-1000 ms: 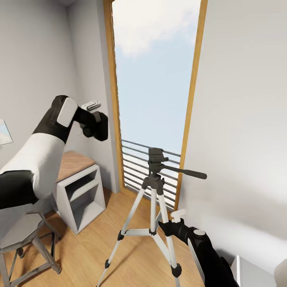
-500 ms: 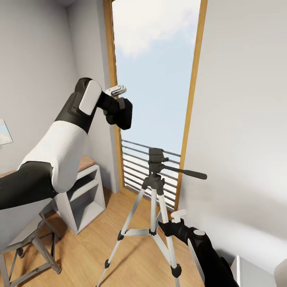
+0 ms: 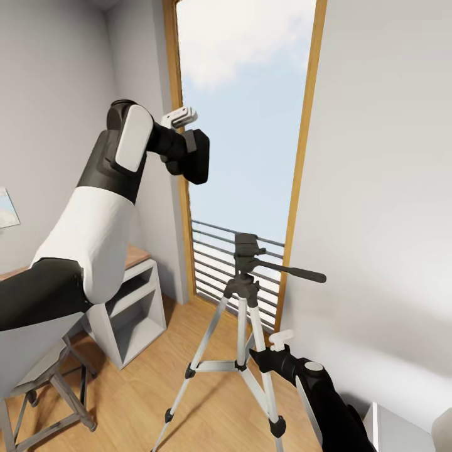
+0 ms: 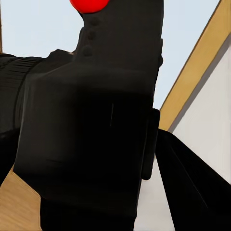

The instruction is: Attach the digital camera to the camera tripod in the bedroom.

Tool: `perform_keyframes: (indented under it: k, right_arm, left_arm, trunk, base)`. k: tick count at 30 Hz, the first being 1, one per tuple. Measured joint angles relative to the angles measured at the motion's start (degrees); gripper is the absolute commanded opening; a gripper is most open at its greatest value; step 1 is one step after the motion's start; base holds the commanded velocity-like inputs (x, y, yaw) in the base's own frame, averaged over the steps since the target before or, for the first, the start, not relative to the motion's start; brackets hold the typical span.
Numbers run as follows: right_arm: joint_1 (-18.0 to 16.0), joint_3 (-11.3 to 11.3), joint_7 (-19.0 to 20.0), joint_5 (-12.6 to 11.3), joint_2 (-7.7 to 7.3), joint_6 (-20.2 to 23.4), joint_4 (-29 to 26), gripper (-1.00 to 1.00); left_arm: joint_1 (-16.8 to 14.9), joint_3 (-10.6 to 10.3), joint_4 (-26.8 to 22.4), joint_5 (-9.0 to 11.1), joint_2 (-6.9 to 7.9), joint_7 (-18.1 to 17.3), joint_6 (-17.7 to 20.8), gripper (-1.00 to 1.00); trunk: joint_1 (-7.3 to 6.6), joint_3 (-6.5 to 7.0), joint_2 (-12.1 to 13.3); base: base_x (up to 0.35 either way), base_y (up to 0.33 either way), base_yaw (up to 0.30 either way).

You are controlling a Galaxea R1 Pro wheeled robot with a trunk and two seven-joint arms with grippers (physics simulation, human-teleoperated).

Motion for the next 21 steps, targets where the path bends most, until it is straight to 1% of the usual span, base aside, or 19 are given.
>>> perform_keyframes:
  k: [3,10,14,18,21]
  right_arm:
    - [0.0,0.04,0.01,0.01,0.0,0.0,-0.03,-1.0]
    - [0.0,0.08,0.03,-0.01,-0.03,-0.02,-0.03,-1.0]
    - [0.0,0.08,0.03,0.0,-0.01,0.0,-0.04,-1.0]
    - [0.0,0.09,0.03,0.01,-0.01,0.0,-0.05,-1.0]
    - [0.0,0.08,0.03,-0.03,-0.04,-0.02,-0.02,-1.0]
  left_arm:
    - [0.01,-0.01,0.52,0.01,-0.04,0.05,-0.09,-1.0]
    - [-0.02,0.04,4.19,-0.36,-0.01,0.57,-0.86,-1.0]
    - [-0.02,0.0,4.48,-0.66,-0.05,0.65,-0.98,-1.0]
    - [-0.02,-0.01,5.21,-0.19,-0.11,0.59,-1.01,-1.0]
    - [-0.02,-0.01,7.57,-0.43,-0.23,0.68,-1.02,-1.0]
  trunk:
    - [0.0,0.0,0.0]
    - [0.0,0.0,0.0]
    - [0.0,0.0,0.0]
    - [0.0,0.0,0.0]
    - [0.0,0.0,0.0]
  base:
    - [0.0,0.0,0.0]
    - [0.0,0.0,0.0]
    - [0.0,0.0,0.0]
    - [0.0,0.0,0.0]
    - [0.0,0.0,0.0]
